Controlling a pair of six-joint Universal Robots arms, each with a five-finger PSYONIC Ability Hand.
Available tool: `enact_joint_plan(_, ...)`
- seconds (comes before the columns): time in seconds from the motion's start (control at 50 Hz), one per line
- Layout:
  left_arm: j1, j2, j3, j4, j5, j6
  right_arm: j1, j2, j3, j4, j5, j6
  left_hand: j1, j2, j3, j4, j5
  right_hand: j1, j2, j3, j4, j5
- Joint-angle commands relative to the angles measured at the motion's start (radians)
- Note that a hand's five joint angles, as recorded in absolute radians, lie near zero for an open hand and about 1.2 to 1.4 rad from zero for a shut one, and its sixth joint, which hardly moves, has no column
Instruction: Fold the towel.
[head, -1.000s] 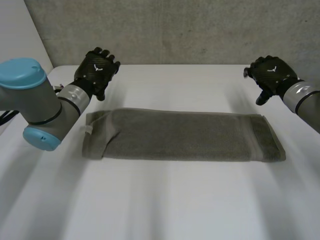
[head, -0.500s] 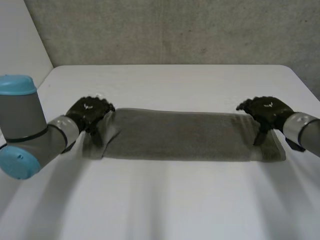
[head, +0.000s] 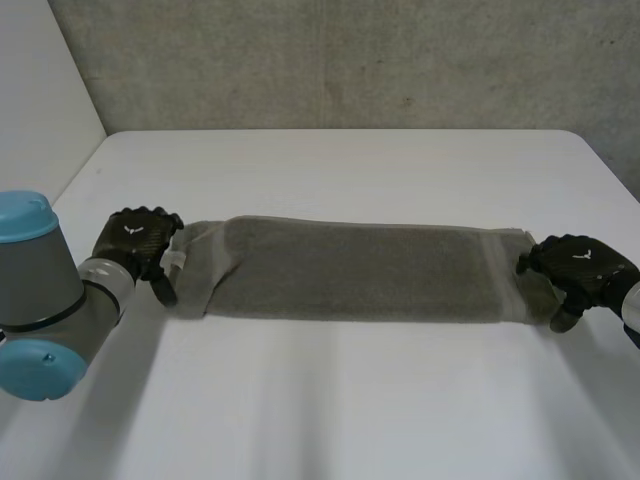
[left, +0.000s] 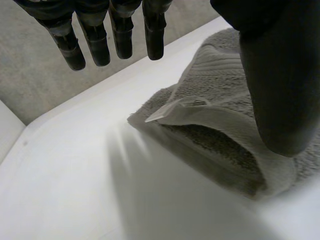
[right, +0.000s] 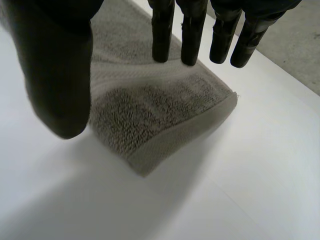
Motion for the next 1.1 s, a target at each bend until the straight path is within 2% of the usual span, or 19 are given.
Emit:
enact_joint_plan(0.02, 0.002, -0.020, 0.009, 0.030, -0.003, 0.001, 0.009, 0.022, 0.015, -0.062, 0.004, -0.036, -0.059, -0.052, -0.044, -0.052, -0.045, 0.217, 0.206, -0.006, -0.007, 0.191)
enact_joint_plan(0.04, 0.002, -0.020, 0.009, 0.030, -0.003, 0.001, 0.009, 0.022, 0.015, -0.062, 0.004, -0.036, -0.059, -0.052, -0.044, -0.052, -0.045, 0.218, 0.206, -0.006, -0.007, 0.192)
enact_joint_plan(0.14, -0.003, -0.051, 0.012, 0.059, -0.006, 0.008, 0.015, 0.042, 0.017, -0.111, 0.005, -0.034, -0.059, -0.052, -0.044, -0.052, -0.045, 0.535, 0.523, -0.006, -0.007, 0.508)
enact_joint_plan(0.38, 0.011, -0.083, 0.034, 0.062, -0.007, 0.009, 0.021, 0.059, 0.015, -0.150, 0.019, -0.036, -0.047, -0.041, -0.044, -0.052, -0.034, 0.673, 0.661, -0.006, -0.007, 0.647)
enact_joint_plan(0.42, 0.020, -0.083, 0.035, 0.062, -0.018, 0.009, 0.018, 0.065, 0.012, -0.153, 0.019, -0.039, 0.111, 0.117, -0.044, -0.052, 0.124, 0.764, 0.752, -0.006, -0.007, 0.738)
enact_joint_plan(0.48, 0.026, -0.083, 0.035, 0.062, -0.019, 0.009, 0.016, 0.070, 0.009, -0.153, 0.019, -0.039, 0.203, 0.209, -0.044, -0.052, 0.216, 0.832, 0.820, -0.006, -0.007, 0.806)
enact_joint_plan(0.52, 0.034, -0.083, 0.038, 0.062, -0.021, 0.005, 0.012, 0.071, 0.008, -0.151, 0.019, -0.045, 0.495, 0.501, -0.044, -0.052, 0.508, 0.920, 0.908, -0.006, -0.007, 0.893)
enact_joint_plan(0.58, 0.039, -0.083, 0.035, 0.061, -0.019, 0.005, 0.012, 0.071, 0.008, -0.151, 0.021, -0.047, 0.610, 0.617, -0.044, -0.052, 0.624, 0.879, 0.867, -0.006, -0.007, 0.853)
enact_joint_plan(0.64, 0.039, -0.083, 0.034, 0.059, -0.019, 0.003, 0.012, 0.071, 0.009, -0.150, 0.024, -0.047, 0.611, 0.617, -0.044, -0.052, 0.624, 0.759, 0.747, -0.006, -0.007, 0.733)
enact_joint_plan(0.82, 0.023, -0.054, -0.005, 0.045, -0.016, -0.005, 0.009, 0.062, 0.017, -0.148, 0.022, -0.037, 0.590, 0.597, -0.044, -0.052, 0.603, 0.720, 0.708, -0.006, -0.007, 0.694)
enact_joint_plan(0.92, 0.020, 0.015, -0.035, 0.015, -0.013, -0.051, 0.005, 0.056, 0.023, -0.145, 0.022, -0.036, 0.558, 0.564, -0.044, -0.052, 0.571, 0.714, 0.703, -0.006, -0.007, 0.688)
enact_joint_plan(0.98, 0.026, 0.044, -0.048, -0.024, -0.013, -0.104, 0.005, 0.051, 0.026, -0.144, 0.021, -0.036, 0.487, 0.494, -0.044, -0.052, 0.501, 0.714, 0.703, -0.006, -0.007, 0.688)
enact_joint_plan(1.02, 0.036, 0.057, -0.048, -0.085, -0.010, -0.164, 0.004, 0.048, 0.028, -0.144, 0.019, -0.036, 0.260, 0.266, -0.044, -0.052, 0.273, 0.711, 0.700, -0.006, -0.007, 0.685)
enact_joint_plan(1.1, 0.048, 0.054, -0.048, -0.155, 0.019, -0.216, 0.004, 0.048, 0.028, -0.142, 0.019, -0.036, 0.138, 0.145, -0.044, -0.052, 0.152, 0.711, 0.700, -0.006, -0.007, 0.685)
